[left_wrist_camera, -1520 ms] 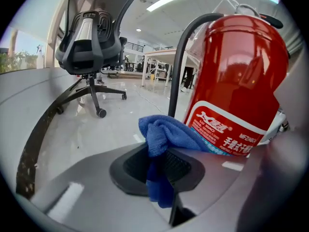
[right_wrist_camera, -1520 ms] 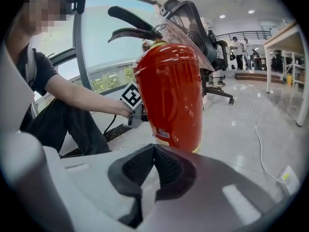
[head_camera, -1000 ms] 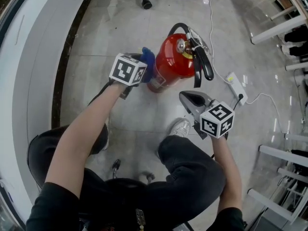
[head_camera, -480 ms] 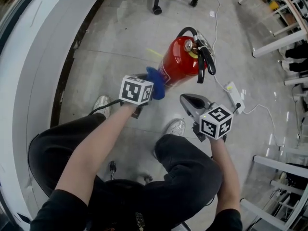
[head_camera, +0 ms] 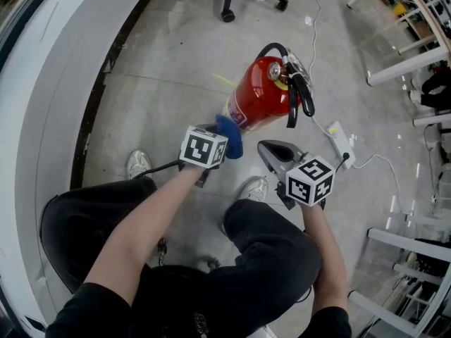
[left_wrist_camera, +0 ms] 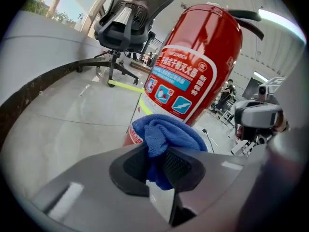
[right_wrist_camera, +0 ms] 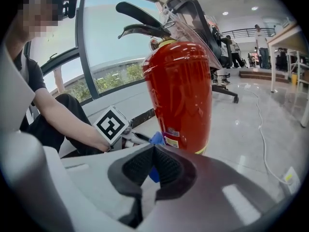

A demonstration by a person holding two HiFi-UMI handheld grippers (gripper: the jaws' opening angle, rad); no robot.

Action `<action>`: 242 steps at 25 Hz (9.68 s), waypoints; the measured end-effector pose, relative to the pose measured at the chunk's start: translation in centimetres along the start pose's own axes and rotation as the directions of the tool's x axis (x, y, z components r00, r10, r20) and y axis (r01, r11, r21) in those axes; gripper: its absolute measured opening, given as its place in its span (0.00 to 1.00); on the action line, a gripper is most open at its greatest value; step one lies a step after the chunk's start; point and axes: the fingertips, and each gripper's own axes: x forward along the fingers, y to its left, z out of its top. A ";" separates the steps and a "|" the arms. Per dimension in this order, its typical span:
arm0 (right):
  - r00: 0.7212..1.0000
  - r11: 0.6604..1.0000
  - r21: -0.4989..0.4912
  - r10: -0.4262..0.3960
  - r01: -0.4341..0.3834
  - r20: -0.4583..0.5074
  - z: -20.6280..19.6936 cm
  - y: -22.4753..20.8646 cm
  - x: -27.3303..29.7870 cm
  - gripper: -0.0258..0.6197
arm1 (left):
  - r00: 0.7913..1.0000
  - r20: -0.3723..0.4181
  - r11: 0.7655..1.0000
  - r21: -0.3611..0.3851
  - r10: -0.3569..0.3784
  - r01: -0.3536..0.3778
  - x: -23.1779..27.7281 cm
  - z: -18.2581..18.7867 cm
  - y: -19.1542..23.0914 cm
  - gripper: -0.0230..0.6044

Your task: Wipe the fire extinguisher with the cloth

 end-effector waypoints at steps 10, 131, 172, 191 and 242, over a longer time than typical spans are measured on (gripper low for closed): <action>1.000 1.000 0.027 -0.013 0.013 0.010 0.0 -0.9 0.3 0.04 | 0.997 -0.063 0.990 0.137 0.047 -0.038 2.6 2.4 5.6 0.12; 0.994 0.993 0.053 0.106 -0.105 -0.006 -6.9 -2.1 0.3 0.19 | 0.996 0.058 0.991 -0.112 -0.073 0.080 2.6 -4.3 -3.5 0.12; 0.976 0.971 0.237 0.013 0.040 -0.215 -15.2 -11.4 12.0 0.15 | 0.962 -0.243 0.859 0.511 0.126 0.017 2.8 -5.7 -3.2 0.07; 0.988 0.949 0.311 -0.003 0.051 -0.155 -12.4 -20.2 15.0 0.15 | 0.961 -0.245 0.898 0.439 0.126 -0.006 3.7 -4.9 -2.5 0.05; 0.991 0.959 0.260 0.127 -0.111 -0.044 -9.1 -12.7 8.2 0.15 | 0.967 -0.152 0.908 0.399 0.204 -0.129 0.8 -3.0 -7.1 0.04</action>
